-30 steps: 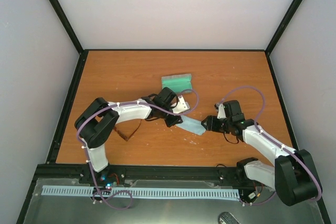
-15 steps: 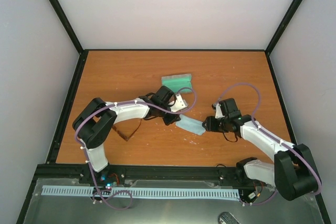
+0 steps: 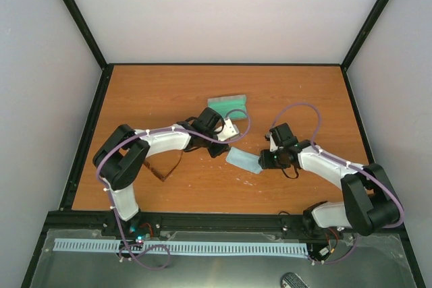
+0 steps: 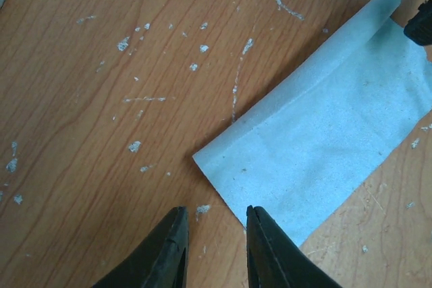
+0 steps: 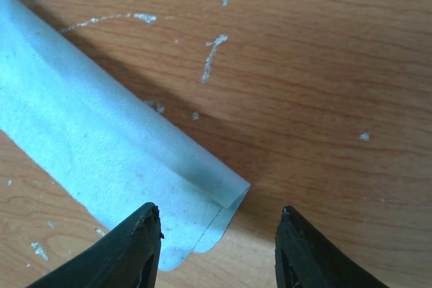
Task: Organize the sunglasses
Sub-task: Pick up the glasses cleaning cloth from the center of the board.
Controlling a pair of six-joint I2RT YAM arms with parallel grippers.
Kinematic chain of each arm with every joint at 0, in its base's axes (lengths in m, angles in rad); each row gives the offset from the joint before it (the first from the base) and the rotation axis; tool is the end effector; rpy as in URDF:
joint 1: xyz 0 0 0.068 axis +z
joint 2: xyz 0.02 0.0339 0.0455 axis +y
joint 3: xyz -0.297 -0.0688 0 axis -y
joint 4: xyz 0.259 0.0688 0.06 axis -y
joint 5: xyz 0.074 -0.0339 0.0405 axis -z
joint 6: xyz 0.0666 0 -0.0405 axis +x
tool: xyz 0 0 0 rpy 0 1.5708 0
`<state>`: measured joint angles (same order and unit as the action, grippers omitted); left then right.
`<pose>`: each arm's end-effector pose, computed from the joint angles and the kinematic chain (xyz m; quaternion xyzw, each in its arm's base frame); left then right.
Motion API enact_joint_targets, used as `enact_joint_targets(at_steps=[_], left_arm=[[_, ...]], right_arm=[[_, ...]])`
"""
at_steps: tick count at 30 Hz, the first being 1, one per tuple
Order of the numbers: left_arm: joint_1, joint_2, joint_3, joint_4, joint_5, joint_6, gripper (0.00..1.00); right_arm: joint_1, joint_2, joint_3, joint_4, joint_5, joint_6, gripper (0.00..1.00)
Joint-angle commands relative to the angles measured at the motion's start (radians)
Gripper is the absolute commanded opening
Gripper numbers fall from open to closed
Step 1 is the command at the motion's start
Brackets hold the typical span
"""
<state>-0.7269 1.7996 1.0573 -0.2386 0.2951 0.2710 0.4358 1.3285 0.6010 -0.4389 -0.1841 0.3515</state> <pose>0.2826 -0.2772 0.1574 0.4904 0.8106 -0.2020 0.2483 0.2097 0.1111 0.1462 -0.0595 0.9738 0.1599 0.1501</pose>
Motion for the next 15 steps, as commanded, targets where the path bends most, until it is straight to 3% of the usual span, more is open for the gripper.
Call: enact_joint_targets(at_steps=[1, 9, 15], left_arm=[[0.010, 0.018, 0.037, 0.020, -0.005, 0.014, 0.24], [0.014, 0.024, 0.035, 0.024, -0.007, 0.016, 0.24], [0.014, 0.029, 0.036, 0.026, -0.007, 0.013, 0.24]], right_arm=[[0.011, 0.025, 0.031, -0.005, 0.058, -0.009, 0.43], [0.018, 0.064, 0.046, 0.010, 0.044, -0.011, 0.21], [0.017, 0.061, 0.049, 0.046, 0.032, 0.010, 0.13]])
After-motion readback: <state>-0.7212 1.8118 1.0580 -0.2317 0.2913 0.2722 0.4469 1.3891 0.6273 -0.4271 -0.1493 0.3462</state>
